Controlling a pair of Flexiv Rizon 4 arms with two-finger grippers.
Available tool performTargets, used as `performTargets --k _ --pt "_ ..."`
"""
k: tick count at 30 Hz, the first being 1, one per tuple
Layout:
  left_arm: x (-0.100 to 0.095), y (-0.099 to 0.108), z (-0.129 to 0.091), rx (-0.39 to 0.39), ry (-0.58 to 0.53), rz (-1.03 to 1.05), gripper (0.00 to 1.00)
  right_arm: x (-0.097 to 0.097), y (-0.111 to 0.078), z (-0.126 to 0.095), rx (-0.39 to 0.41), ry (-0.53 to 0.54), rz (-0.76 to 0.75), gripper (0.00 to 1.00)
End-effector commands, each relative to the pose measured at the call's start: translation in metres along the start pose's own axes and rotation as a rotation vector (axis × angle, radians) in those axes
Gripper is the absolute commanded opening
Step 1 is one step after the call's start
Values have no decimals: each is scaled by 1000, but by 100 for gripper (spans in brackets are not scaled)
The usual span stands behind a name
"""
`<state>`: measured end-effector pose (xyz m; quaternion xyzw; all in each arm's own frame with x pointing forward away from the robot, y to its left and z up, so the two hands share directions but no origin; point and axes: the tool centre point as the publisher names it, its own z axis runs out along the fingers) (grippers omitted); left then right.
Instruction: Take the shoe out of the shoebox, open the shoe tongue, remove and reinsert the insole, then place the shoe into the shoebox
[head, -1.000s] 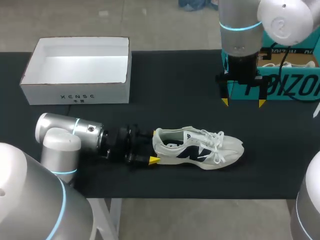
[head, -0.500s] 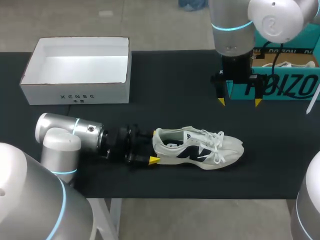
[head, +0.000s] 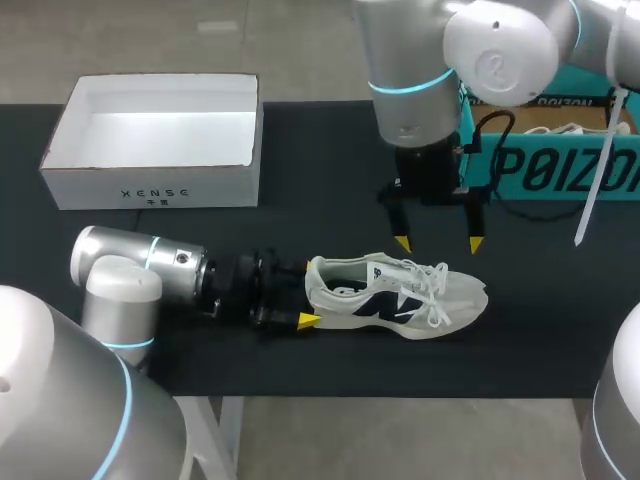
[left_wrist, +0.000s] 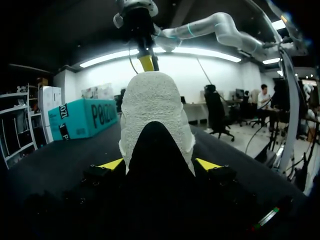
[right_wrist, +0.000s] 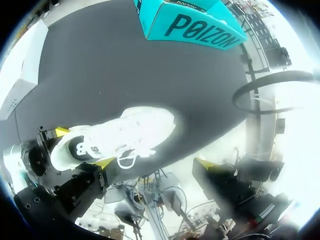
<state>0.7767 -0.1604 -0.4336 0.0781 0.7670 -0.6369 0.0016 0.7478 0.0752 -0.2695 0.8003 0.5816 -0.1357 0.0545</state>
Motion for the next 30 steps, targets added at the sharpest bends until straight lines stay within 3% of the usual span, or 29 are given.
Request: performTargets --k 1,9,18,30 --pt "1 2 3 -2 -2 0 0 5 -17 6 -56 33 42 100" --pt "1 2 3 -2 -2 0 0 23 -24 22 -104 119 -52 100" --pt "1 2 3 -2 -2 0 0 48 -30 36 -149 94 -50 100" --pt "1 2 3 -2 -2 0 0 84 -28 37 -202 41 -106 100"
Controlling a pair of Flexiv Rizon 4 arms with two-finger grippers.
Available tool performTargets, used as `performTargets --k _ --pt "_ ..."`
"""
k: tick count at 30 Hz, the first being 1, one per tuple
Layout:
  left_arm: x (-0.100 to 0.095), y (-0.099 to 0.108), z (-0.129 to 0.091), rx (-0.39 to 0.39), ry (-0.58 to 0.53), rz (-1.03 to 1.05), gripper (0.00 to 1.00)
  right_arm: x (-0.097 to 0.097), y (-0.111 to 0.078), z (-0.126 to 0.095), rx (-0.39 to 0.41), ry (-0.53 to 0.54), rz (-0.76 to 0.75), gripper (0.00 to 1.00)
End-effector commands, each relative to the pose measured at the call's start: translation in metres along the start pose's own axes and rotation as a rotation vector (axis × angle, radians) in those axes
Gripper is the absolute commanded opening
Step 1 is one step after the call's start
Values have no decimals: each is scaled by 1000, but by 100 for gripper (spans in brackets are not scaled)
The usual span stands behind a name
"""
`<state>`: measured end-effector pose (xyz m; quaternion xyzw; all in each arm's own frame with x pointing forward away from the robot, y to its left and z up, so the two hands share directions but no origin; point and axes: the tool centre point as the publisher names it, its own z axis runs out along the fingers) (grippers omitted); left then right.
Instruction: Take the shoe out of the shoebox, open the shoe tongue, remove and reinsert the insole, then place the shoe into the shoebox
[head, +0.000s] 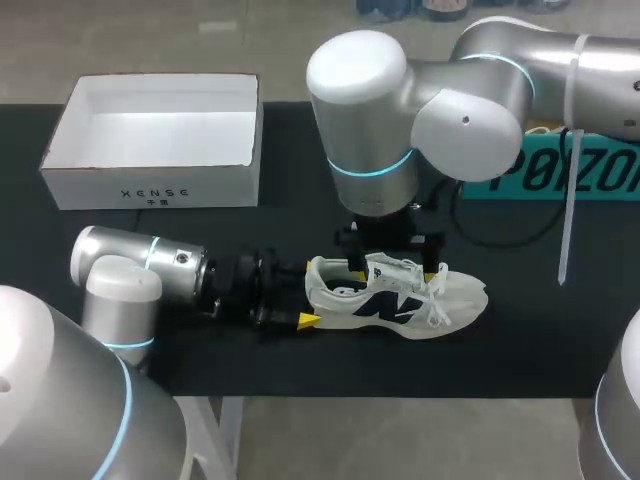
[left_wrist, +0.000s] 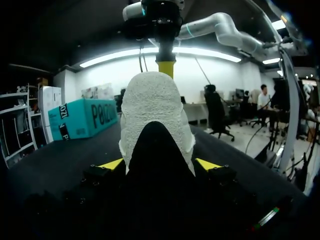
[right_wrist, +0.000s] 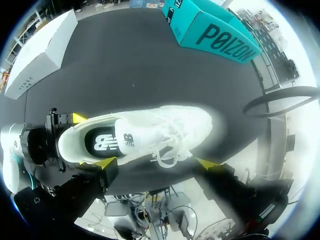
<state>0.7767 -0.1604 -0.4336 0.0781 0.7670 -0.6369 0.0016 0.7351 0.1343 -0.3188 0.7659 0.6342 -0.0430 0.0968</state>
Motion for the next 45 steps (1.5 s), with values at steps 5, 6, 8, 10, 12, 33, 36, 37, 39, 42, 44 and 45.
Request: performTargets --k 5,6,8,10,12,33,36,37,39,42,44,45 --pt "1 2 3 -2 -2 0 0 26 5 13 -30 -68 -32 100" --pt "1 2 3 -2 -2 0 0 27 6 16 -36 -77 -34 100" --pt "1 2 3 -2 -2 0 0 29 6 20 -50 -80 -41 100" --pt "1 2 3 -2 -2 0 0 31 7 25 -60 -97 -49 100" --pt "1 2 3 -2 -2 0 0 33 9 29 -67 -99 -56 100" --pt "1 2 3 -2 -2 0 0 20 19 42 -117 -145 -46 37" --pt "1 2 3 -2 -2 0 0 15 21 41 -119 -142 -37 22" --pt "1 2 3 -2 -2 0 0 14 21 40 -119 -143 -35 17" --pt "1 2 3 -2 -2 0 0 11 22 39 -121 -143 -30 9" --pt "1 2 3 -2 -2 0 0 6 24 38 -126 -141 -21 0" --pt "1 2 3 -2 -2 0 0 3 26 37 -128 -137 -14 0" --pt "1 2 3 -2 -2 0 0 1 27 36 -128 -135 -10 0"
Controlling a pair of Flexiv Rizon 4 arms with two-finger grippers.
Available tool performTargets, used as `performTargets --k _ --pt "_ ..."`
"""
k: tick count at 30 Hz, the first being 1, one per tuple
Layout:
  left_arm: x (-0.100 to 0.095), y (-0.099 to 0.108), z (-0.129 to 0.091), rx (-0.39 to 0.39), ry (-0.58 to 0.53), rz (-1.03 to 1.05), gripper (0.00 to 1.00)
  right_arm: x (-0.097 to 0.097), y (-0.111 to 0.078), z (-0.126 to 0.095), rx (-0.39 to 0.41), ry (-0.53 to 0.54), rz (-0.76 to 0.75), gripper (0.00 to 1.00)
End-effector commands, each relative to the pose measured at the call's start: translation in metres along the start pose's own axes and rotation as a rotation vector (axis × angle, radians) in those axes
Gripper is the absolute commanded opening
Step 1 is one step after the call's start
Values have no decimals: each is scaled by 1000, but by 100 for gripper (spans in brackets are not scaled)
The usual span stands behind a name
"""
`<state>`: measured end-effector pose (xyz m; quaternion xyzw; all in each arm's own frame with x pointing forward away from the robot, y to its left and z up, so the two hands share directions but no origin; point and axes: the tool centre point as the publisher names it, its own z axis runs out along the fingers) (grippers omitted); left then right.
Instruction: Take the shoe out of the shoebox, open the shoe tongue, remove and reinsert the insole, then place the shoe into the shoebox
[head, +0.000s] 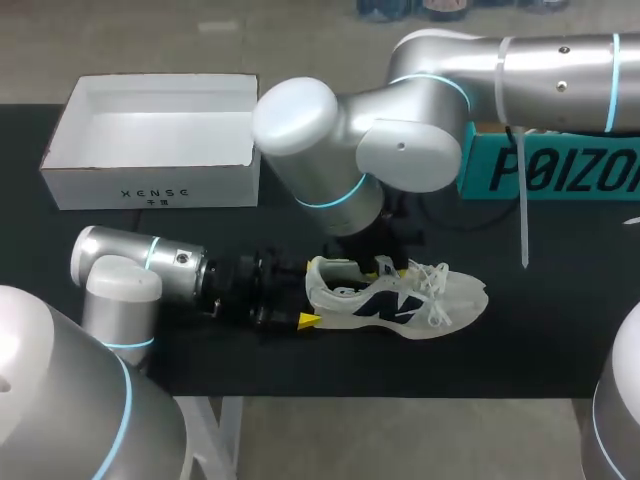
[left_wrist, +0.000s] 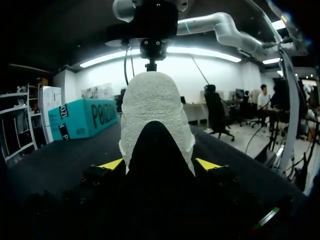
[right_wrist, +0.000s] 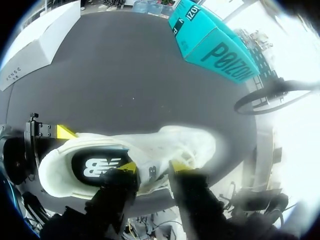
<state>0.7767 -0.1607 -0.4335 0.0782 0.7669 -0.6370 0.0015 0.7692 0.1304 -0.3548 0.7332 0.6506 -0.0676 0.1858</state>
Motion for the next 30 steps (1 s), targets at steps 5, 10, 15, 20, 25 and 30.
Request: performTargets --k 5,10,15,20,25,30 --pt "1 2 2 -2 -2 0 0 -20 0 -1 -15 16 84 0" --pt "1 2 2 -2 -2 0 0 -36 5 -3 -17 27 124 0" --pt "1 2 2 -2 -2 0 0 -56 10 -7 -24 42 172 0" --pt "1 2 2 -2 -2 0 0 -76 13 -11 -29 57 218 0" --pt "1 2 2 -2 -2 0 0 -90 14 -11 -18 82 255 0" --pt "1 2 2 -2 -2 0 0 -86 10 -12 -13 87 245 42"
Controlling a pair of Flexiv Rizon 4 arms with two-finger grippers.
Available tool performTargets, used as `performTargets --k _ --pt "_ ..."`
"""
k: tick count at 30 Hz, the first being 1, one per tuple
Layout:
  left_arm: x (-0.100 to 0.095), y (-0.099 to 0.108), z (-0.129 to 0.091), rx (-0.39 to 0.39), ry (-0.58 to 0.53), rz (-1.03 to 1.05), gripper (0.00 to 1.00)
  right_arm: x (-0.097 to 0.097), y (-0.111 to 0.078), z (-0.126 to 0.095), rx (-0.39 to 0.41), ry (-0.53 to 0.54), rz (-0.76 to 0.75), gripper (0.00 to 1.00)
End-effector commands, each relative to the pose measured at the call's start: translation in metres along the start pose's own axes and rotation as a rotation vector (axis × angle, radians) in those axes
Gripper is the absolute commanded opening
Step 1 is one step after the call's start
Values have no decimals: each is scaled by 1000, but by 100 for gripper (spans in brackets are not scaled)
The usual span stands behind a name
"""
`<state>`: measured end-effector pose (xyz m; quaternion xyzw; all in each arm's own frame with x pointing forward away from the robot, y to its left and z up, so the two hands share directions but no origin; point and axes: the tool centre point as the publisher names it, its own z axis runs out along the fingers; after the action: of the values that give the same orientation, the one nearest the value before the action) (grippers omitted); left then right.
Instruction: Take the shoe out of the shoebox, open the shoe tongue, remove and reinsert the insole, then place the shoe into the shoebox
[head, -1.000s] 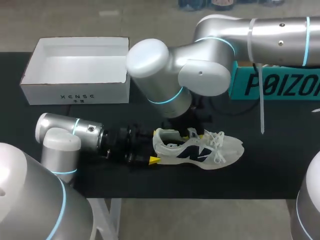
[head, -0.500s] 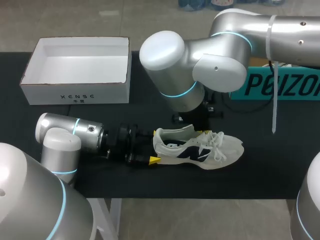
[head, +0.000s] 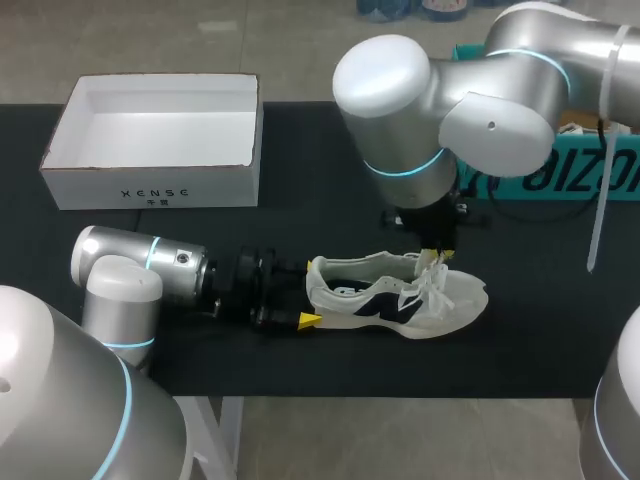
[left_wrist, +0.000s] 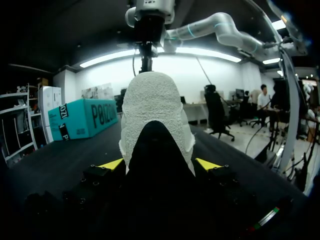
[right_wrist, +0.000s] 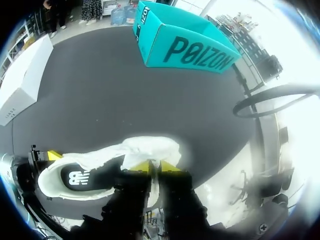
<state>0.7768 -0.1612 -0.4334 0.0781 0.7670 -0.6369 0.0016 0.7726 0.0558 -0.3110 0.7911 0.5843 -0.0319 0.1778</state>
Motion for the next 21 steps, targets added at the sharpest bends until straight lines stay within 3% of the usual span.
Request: performTargets --k 1,8,10,11,20,21 --pt "1 2 2 -2 -2 0 0 -2 -8 0 -7 43 52 46" --pt "1 2 2 -2 -2 0 0 11 -13 -2 -9 54 14 42" --pt "1 2 2 -2 -2 0 0 11 -12 -2 -10 56 14 25" --pt "1 2 2 -2 -2 0 0 9 -10 -2 -10 59 20 0" --pt "1 2 2 -2 -2 0 0 -5 -5 -1 3 67 58 0" --pt "1 2 2 -2 -2 0 0 -5 -5 -1 6 70 63 12"
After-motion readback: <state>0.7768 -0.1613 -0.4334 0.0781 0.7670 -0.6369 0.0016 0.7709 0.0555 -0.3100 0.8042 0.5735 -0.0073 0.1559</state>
